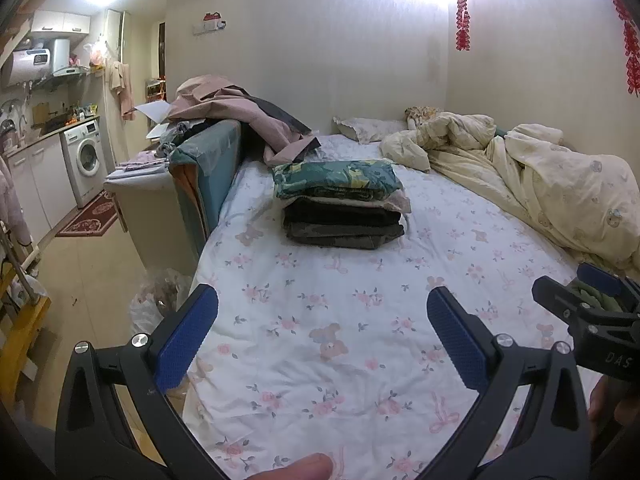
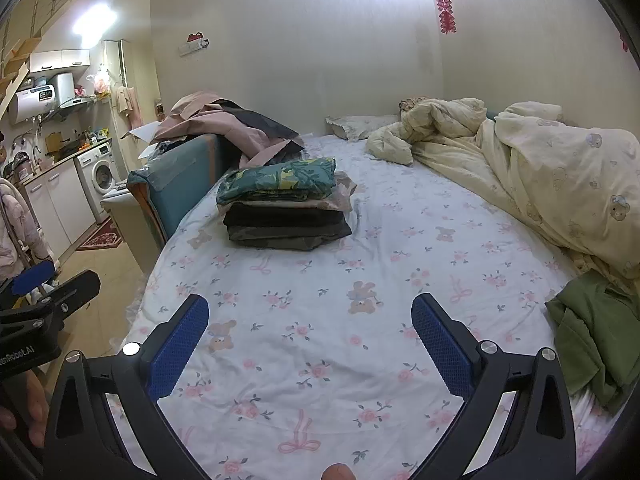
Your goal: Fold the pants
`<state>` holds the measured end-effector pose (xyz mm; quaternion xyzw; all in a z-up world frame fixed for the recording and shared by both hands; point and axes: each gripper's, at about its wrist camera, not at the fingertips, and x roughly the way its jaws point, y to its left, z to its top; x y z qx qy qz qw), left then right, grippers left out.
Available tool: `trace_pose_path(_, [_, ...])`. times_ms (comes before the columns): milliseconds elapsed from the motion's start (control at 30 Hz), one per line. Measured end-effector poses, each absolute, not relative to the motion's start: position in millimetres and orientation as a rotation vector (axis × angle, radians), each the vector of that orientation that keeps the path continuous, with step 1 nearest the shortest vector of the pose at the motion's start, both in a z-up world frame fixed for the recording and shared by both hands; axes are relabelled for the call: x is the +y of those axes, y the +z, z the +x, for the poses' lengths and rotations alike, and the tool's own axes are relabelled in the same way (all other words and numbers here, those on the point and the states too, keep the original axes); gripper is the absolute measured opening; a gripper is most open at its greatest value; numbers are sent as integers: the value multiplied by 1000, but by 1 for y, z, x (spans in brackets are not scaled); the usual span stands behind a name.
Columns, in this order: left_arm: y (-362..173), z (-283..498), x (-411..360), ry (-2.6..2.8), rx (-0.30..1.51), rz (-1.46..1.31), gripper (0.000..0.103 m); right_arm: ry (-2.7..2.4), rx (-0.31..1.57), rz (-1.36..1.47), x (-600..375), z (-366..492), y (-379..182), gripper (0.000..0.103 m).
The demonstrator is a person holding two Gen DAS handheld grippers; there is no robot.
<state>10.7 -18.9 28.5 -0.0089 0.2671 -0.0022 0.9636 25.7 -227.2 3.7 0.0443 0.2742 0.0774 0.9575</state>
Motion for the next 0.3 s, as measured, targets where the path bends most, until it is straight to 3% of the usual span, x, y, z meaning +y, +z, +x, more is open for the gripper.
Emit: trace_pose_path(300, [27, 10, -18, -19, 544, -26, 103, 159, 559, 91, -227, 26, 3, 103])
